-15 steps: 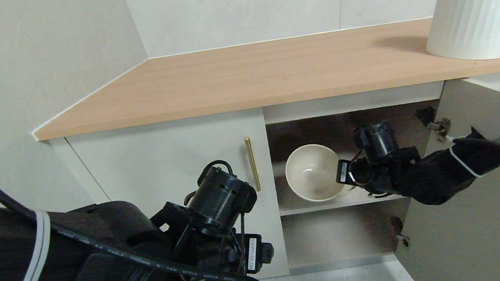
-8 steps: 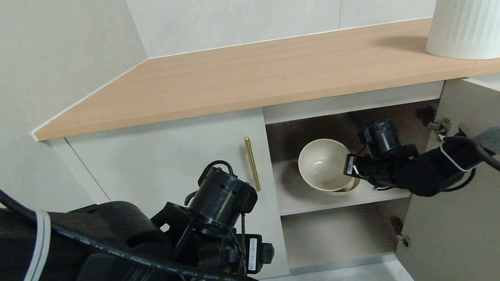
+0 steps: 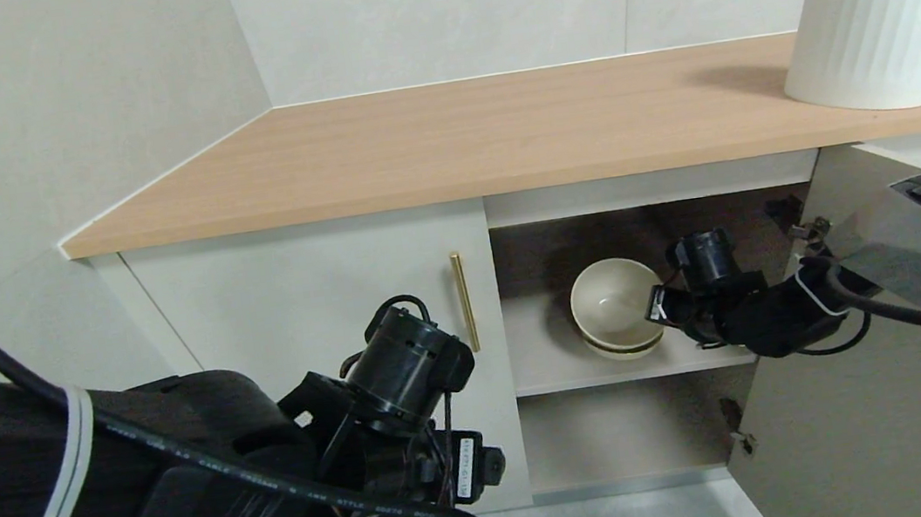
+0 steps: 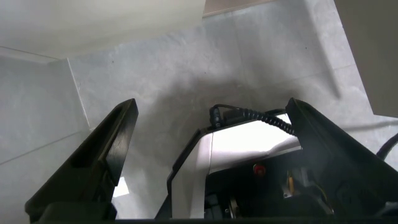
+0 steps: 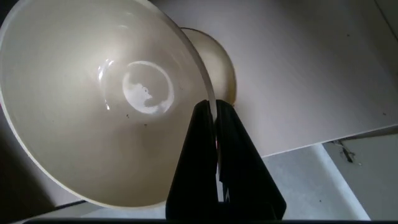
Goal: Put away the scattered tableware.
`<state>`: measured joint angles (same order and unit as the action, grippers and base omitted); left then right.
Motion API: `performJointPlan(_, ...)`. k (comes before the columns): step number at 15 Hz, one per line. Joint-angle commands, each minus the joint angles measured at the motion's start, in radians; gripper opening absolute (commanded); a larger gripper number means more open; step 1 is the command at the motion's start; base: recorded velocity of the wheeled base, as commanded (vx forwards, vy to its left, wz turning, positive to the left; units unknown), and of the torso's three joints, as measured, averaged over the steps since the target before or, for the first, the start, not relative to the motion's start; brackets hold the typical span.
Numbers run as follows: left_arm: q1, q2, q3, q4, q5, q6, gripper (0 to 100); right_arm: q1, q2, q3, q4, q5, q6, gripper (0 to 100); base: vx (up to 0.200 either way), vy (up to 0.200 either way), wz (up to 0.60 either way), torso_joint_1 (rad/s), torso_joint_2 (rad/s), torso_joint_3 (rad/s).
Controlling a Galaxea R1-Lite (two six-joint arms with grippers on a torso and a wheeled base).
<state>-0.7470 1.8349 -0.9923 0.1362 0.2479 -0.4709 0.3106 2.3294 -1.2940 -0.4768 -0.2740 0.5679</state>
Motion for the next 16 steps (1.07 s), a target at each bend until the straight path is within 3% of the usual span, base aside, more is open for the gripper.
performJointPlan(1,0.000,0.001,0.000,0.000,0.001,0.000,100,-0.007,0.031,-0.013,0.000,-0.008,-0.002,0,0.000,0.000,0.00,0.000,0.00,0.000)
performJointPlan(10,0.000,0.004,0.000,0.000,0.001,0.000,100,-0.008,0.053,-0.031,0.003,-0.022,0.000,0,0.000,0.000,0.00,0.000,0.00,0.000)
performJointPlan(11,0.000,0.004,0.000,0.000,0.001,-0.002,100,-0.008,0.053,-0.031,0.003,-0.022,-0.002,100,0.000,0.000,0.00,0.000,0.00,0.000)
performJointPlan(16,0.000,0.004,0.000,0.000,0.002,0.000,100,-0.007,0.051,-0.027,0.003,-0.020,-0.002,100,0.000,0.000,0.00,0.000,0.00,0.000)
